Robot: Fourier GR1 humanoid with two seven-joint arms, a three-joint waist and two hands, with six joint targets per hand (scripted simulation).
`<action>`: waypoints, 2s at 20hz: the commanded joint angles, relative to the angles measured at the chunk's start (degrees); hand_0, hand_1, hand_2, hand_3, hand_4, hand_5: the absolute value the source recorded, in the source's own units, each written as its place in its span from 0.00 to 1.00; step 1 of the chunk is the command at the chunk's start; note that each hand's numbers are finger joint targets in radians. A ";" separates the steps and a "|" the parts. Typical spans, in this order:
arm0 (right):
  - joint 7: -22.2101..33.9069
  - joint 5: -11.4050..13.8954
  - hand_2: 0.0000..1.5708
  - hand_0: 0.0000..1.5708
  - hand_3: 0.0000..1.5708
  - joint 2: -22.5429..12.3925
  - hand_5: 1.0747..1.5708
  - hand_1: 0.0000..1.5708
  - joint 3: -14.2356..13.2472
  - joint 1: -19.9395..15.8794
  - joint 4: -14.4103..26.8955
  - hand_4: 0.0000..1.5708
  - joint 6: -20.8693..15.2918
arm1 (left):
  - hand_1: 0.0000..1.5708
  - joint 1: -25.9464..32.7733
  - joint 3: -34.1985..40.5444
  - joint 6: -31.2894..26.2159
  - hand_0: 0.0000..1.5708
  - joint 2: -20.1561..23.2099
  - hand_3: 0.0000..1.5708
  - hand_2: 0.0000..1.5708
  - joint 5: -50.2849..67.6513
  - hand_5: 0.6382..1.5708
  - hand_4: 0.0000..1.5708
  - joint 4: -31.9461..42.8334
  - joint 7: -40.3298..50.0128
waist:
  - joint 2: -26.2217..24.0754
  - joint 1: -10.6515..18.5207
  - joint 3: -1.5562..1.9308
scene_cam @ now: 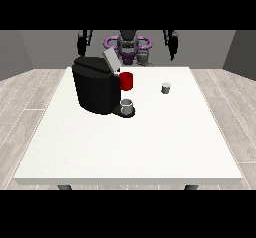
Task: Insert the coffee pod into the coffee machine and close the lid
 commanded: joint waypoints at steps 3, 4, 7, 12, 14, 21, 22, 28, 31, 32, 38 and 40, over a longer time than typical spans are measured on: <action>-2.13 0.85 0.00 0.00 0.00 1.98 1.00 0.00 -0.83 -0.50 3.27 0.00 -2.25 | 0.00 2.01 -2.32 -3.97 0.00 3.54 0.00 0.00 -4.09 1.00 0.00 0.95 -5.34 | 0.45 0.69 1.04; 1.11 -2.45 0.00 0.00 0.00 -0.37 1.00 0.00 -2.33 -0.54 0.44 0.00 1.03 | 0.00 2.72 -0.95 -5.22 0.00 6.23 0.00 0.00 -4.75 1.00 0.00 2.65 -7.77 | -0.45 -0.99 1.02; -1.42 5.05 0.00 0.00 0.00 0.87 1.00 0.00 -3.14 -0.23 0.70 0.00 -8.36 | 0.00 2.81 -0.70 -8.80 0.00 13.54 0.00 0.00 -8.29 1.00 0.00 3.12 -9.46 | 0.18 -1.83 0.98; -0.29 9.22 0.00 0.00 0.00 3.51 1.00 0.00 0.01 -4.85 0.94 0.00 -11.87 | 0.00 -6.04 1.76 -10.08 0.00 17.50 0.00 0.00 -10.82 1.00 0.00 8.07 -5.00 | 4.98 -4.30 1.02; 0.22 9.71 0.00 0.00 0.00 4.82 1.00 0.00 1.63 -6.08 0.26 0.00 -12.00 | 0.00 -10.93 3.67 -11.44 0.00 18.99 0.00 0.00 -10.17 1.00 0.00 10.52 -0.43 | 5.50 -6.42 1.03; -2.10 9.68 0.00 0.00 0.00 5.66 1.00 0.00 2.98 -7.26 -0.15 0.00 -11.11 | 0.00 -14.09 3.50 -11.55 0.00 22.42 0.00 0.00 -17.07 1.00 0.00 22.45 -6.07 | 11.14 -9.21 1.01; 2.69 8.50 0.00 0.00 0.00 4.62 1.00 0.00 2.93 -6.08 -1.56 0.00 -9.00 | 0.00 -14.35 2.38 -12.42 0.00 21.37 0.00 0.00 -17.77 1.00 0.00 23.52 -3.55 | 7.84 -10.01 1.01; 3.21 9.96 0.00 0.00 0.00 5.97 1.00 0.00 2.28 -10.26 0.07 0.00 -12.03 | 0.00 -18.79 1.99 -12.41 0.00 22.92 0.00 0.00 -22.50 1.00 0.00 32.21 -9.54 | 11.83 -9.44 1.00; 2.48 8.51 0.00 0.00 0.00 6.26 1.00 0.00 1.19 -10.61 2.91 0.00 -11.39 | 0.00 -19.47 1.25 -9.54 0.00 22.01 0.00 0.00 -25.77 1.00 0.00 34.52 -10.35 | 12.08 -8.15 1.02; 2.80 8.09 0.00 0.00 0.00 6.61 1.00 0.00 2.92 -10.31 3.78 0.00 -12.25 | 0.00 -21.00 1.59 -9.77 0.00 21.87 0.00 0.19 -25.90 1.00 0.00 35.87 -10.52 | 12.34 -8.06 1.02; 1.73 7.96 0.00 0.00 0.00 5.68 1.00 0.00 0.25 -12.64 10.32 0.00 -10.85 | 0.60 -23.92 -1.86 -2.67 0.60 16.41 0.44 0.61 -32.99 1.00 0.05 36.50 -7.49 | 10.48 -7.14 1.04; 1.83 8.49 0.00 0.00 0.00 6.66 1.00 0.00 1.58 -13.71 8.35 0.00 -12.34 | 0.57 -24.86 -1.25 2.38 0.57 16.65 0.52 0.61 -35.27 1.00 0.24 40.04 -12.33 | 13.15 -8.39 1.01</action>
